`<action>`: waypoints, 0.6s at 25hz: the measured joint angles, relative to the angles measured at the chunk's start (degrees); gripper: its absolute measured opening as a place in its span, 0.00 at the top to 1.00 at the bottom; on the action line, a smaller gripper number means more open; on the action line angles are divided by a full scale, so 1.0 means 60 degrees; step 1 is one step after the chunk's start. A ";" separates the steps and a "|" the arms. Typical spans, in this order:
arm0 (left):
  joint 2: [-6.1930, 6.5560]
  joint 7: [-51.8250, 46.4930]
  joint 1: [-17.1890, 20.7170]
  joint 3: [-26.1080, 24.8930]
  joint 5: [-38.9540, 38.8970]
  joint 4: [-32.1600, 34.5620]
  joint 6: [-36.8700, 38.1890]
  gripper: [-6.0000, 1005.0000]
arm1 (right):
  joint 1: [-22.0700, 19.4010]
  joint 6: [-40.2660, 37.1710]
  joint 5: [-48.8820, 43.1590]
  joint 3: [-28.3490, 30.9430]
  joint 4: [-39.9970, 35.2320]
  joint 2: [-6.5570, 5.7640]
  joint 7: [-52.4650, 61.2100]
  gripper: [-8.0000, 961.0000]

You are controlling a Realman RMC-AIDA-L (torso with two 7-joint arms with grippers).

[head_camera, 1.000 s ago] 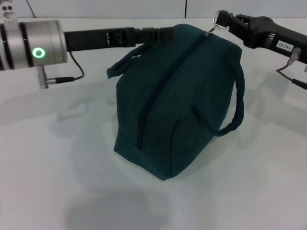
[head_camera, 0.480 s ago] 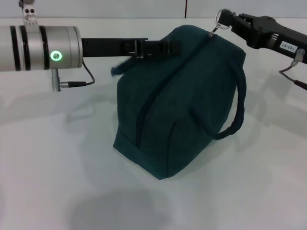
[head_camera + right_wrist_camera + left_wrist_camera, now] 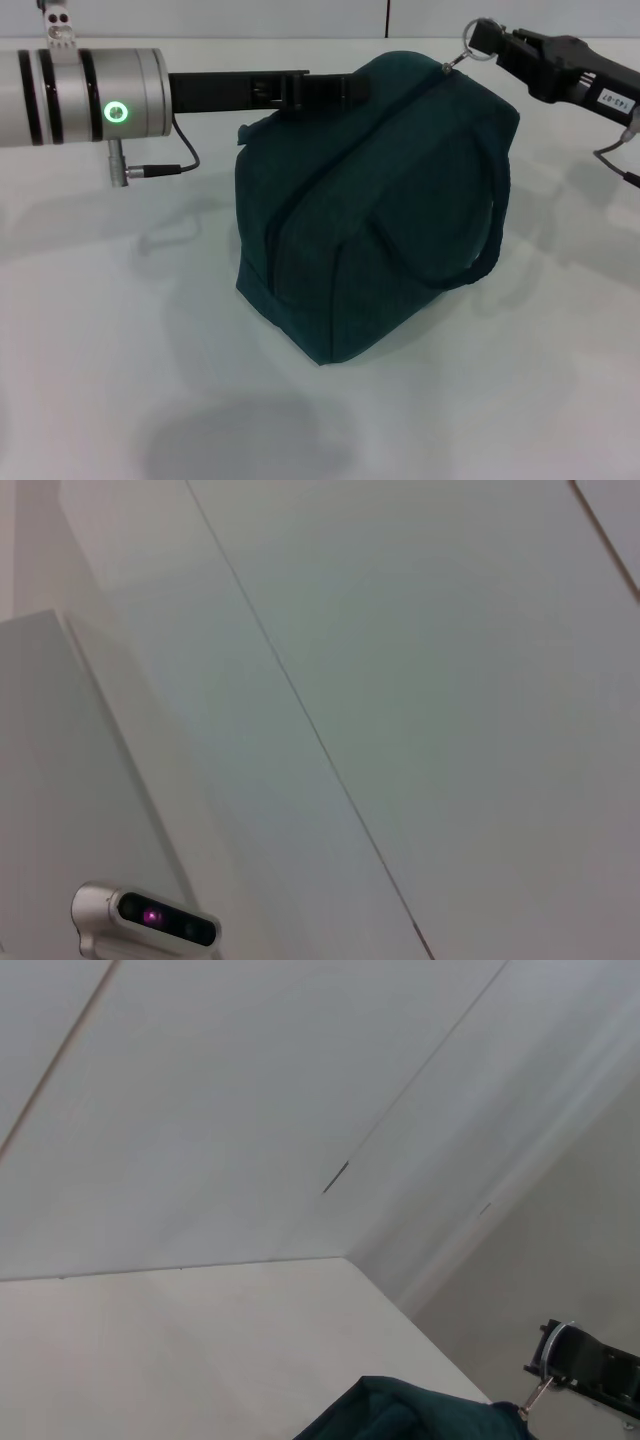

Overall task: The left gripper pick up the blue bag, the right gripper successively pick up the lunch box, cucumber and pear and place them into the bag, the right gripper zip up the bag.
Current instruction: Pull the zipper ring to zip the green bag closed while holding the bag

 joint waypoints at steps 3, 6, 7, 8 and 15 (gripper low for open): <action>0.0000 0.0046 0.0000 0.0012 -0.0002 0.0000 0.0003 0.69 | -0.0035 -0.0005 0.0007 -0.0002 0.0000 0.0000 0.0001 0.97; -0.0011 0.0086 0.0000 0.0012 -0.0004 0.0000 0.0044 0.74 | -0.0078 -0.0034 0.0069 -0.0003 0.0003 -0.0002 0.0021 0.97; -0.0015 0.0098 0.0000 0.0012 -0.0005 0.0000 0.0080 0.75 | -0.0102 -0.0055 0.0133 -0.0004 0.0011 -0.0003 0.0029 0.97; -0.0020 0.0154 0.0000 0.0012 -0.0019 0.0000 0.0186 0.76 | -0.0138 -0.0075 0.0238 -0.0004 0.0022 -0.0008 0.0038 0.97; -0.0040 0.1071 0.0178 0.0111 -0.0722 -0.0006 0.1108 0.82 | -0.0303 -0.0107 0.0975 0.0012 0.0406 -0.0062 0.0235 0.97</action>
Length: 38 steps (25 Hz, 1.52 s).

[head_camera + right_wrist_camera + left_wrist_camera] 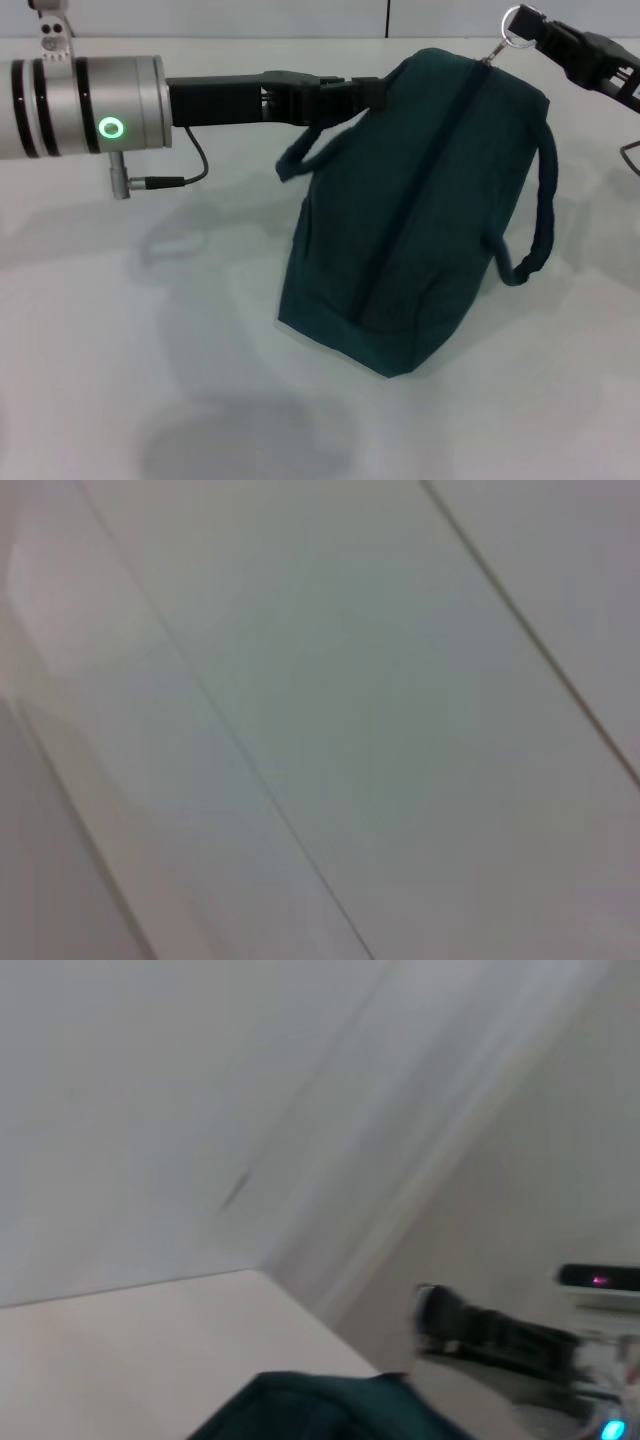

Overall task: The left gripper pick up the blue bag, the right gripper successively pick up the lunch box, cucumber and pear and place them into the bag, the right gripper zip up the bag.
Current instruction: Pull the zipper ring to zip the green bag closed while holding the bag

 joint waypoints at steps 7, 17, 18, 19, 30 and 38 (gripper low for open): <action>-0.0005 0.0293 0.0086 0.0361 -0.0285 -0.0044 0.0031 0.94 | -0.0019 -0.0091 0.0203 0.0001 0.0496 -0.0010 0.0169 0.97; 0.0157 -0.0120 0.0317 0.0303 -0.1184 -0.0019 -0.0586 0.96 | -0.0016 -0.0344 0.0171 0.0001 0.0502 0.0028 0.0176 0.97; 0.0179 -0.0265 0.0319 0.0318 -0.1175 -0.0018 -0.0585 0.96 | -0.0016 -0.0347 0.0170 0.0001 0.0503 0.0029 0.0177 0.97; 0.0189 -0.0377 0.0320 0.0327 -0.1171 -0.0017 -0.0585 0.95 | -0.0016 -0.0350 0.0168 0.0001 0.0503 0.0030 0.0177 0.97; 0.0016 -0.0436 0.0014 0.0486 -0.0710 -0.0308 -0.1125 0.57 | -0.0010 -0.0533 0.0138 0.0001 0.0503 0.0033 0.0128 0.97; 0.0010 -0.0442 -0.0191 0.1057 -0.0670 -0.0481 -0.1585 0.38 | -0.0016 -0.0585 0.0166 0.0000 0.0502 0.0023 0.0107 0.97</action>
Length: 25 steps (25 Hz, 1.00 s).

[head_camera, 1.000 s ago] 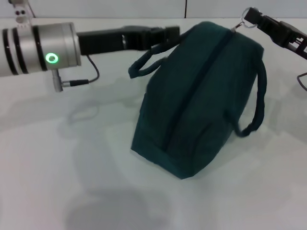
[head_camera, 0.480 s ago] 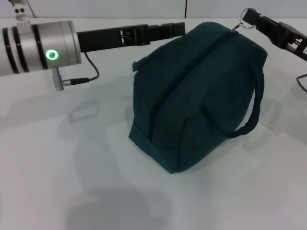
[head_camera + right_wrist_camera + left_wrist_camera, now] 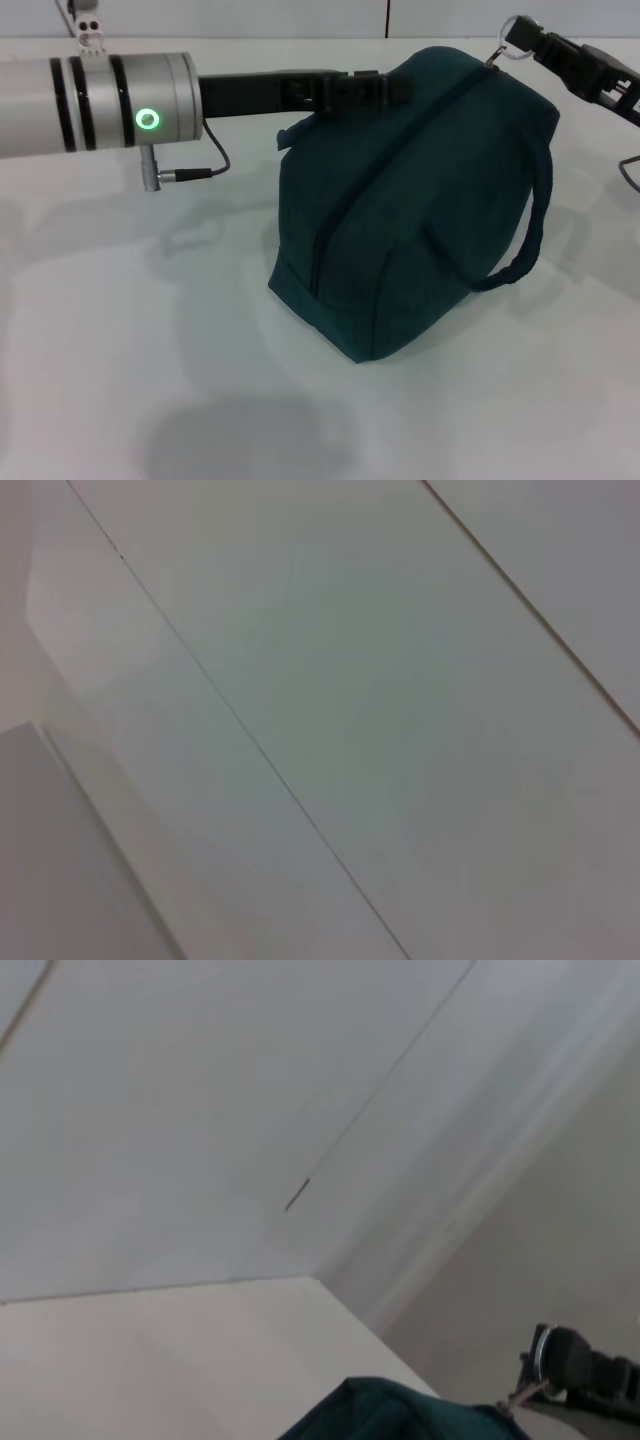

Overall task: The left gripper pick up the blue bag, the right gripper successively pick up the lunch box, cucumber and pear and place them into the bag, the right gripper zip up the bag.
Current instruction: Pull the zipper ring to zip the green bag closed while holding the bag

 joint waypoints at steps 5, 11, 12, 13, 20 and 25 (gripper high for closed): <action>0.0000 0.0119 -0.0014 0.0255 0.0009 0.0027 -0.0044 0.44 | -0.0011 -0.0001 0.0019 0.0000 0.0000 -0.0012 -0.0004 0.97; 0.0001 0.0242 -0.0008 0.0365 0.0003 0.0066 -0.0049 0.52 | -0.0015 -0.0001 0.0025 0.0000 -0.0001 -0.0018 -0.0005 0.97; 0.0000 0.0243 -0.0008 0.0367 0.0001 0.0059 -0.0049 0.55 | -0.0015 -0.0001 0.0026 0.0000 0.0000 -0.0019 -0.0005 0.97; 0.0000 0.0245 -0.0009 0.0367 0.0000 0.0059 -0.0049 0.57 | -0.0015 -0.0001 0.0026 0.0000 0.0000 -0.0020 -0.0005 0.97; 0.0000 0.0317 0.0005 0.0376 -0.0014 0.0078 -0.0045 0.75 | -0.0015 -0.0001 0.0033 0.0000 0.0001 -0.0020 0.0024 0.97; 0.0001 0.0545 0.0048 0.0380 -0.0050 0.0078 0.0145 0.80 | -0.0019 -0.0001 0.0098 0.0002 0.0141 -0.0027 0.0080 0.97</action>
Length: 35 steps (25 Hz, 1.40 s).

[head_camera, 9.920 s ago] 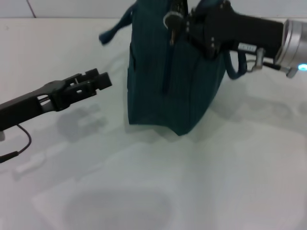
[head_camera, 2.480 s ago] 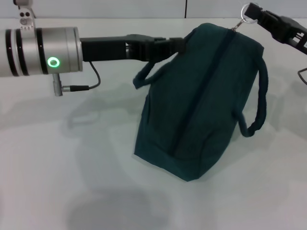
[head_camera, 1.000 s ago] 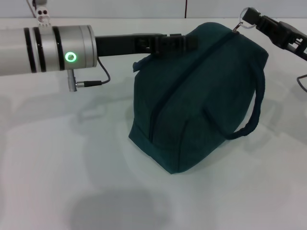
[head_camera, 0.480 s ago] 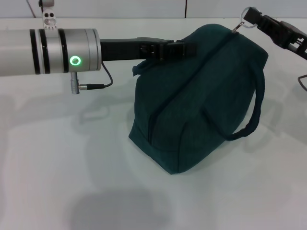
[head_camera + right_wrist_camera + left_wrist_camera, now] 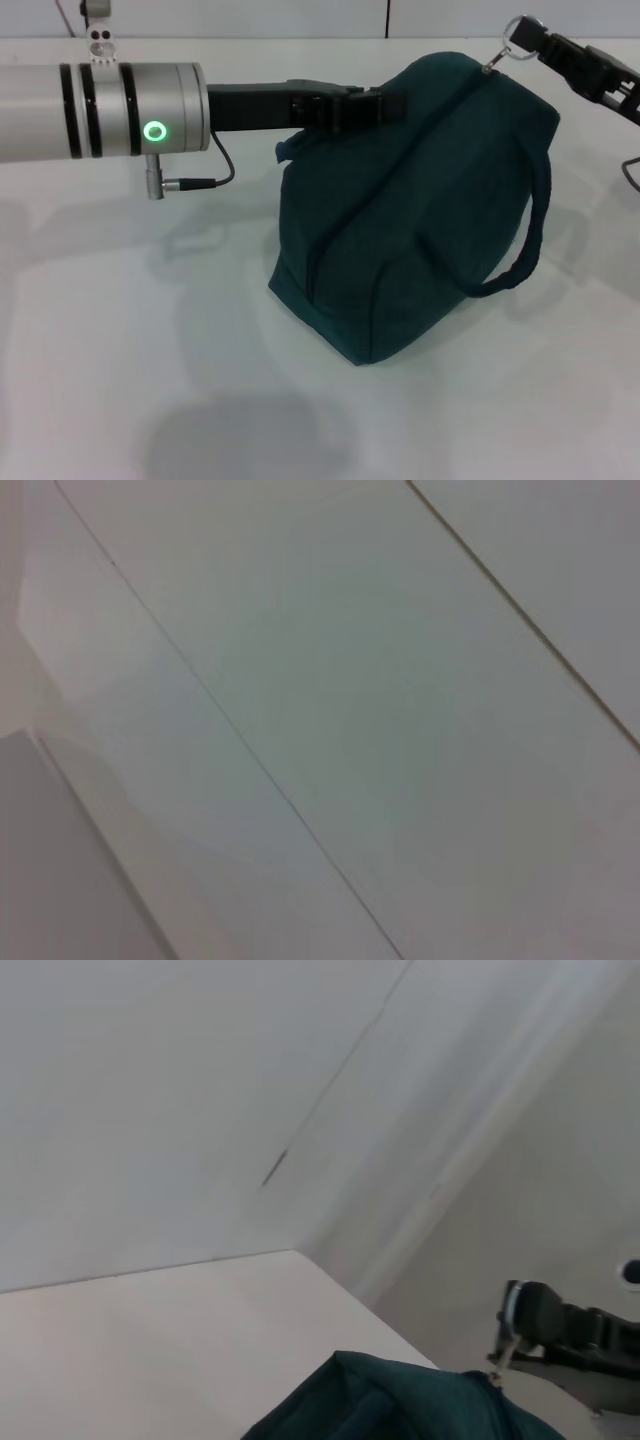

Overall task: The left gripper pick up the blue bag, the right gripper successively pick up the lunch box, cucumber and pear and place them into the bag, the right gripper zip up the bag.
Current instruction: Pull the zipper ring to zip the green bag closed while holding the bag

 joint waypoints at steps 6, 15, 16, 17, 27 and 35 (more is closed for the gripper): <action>-0.0016 0.0646 0.0040 0.0007 -0.0098 -0.0006 0.0444 0.85 | -0.0010 0.0004 0.0195 0.0088 0.0440 -0.0007 0.0069 0.97; -0.0027 0.1384 0.0076 0.0185 -0.0300 -0.0075 0.1113 0.91 | -0.0012 0.0070 0.0289 0.0253 0.0930 -0.0022 0.0300 0.97; -0.0029 0.1445 0.0084 0.0241 -0.0312 -0.0075 0.1172 0.91 | -0.0012 0.0076 0.0292 0.0263 0.0941 -0.0021 0.0309 0.96; -0.0029 0.1508 0.0089 0.0277 -0.0320 -0.0075 0.1222 0.92 | -0.0012 0.0083 0.0295 0.0284 0.0955 -0.0022 0.0324 0.96; -0.0030 0.1965 0.0188 0.0513 -0.0511 -0.0075 0.1501 0.94 | -0.0080 0.0319 0.0244 0.0488 0.0981 -0.0029 0.0740 0.96; -0.0030 0.2420 0.0218 0.0555 -0.0794 -0.0076 0.2096 0.94 | -0.0098 0.0967 0.0178 0.0387 0.1217 -0.0037 0.1023 0.96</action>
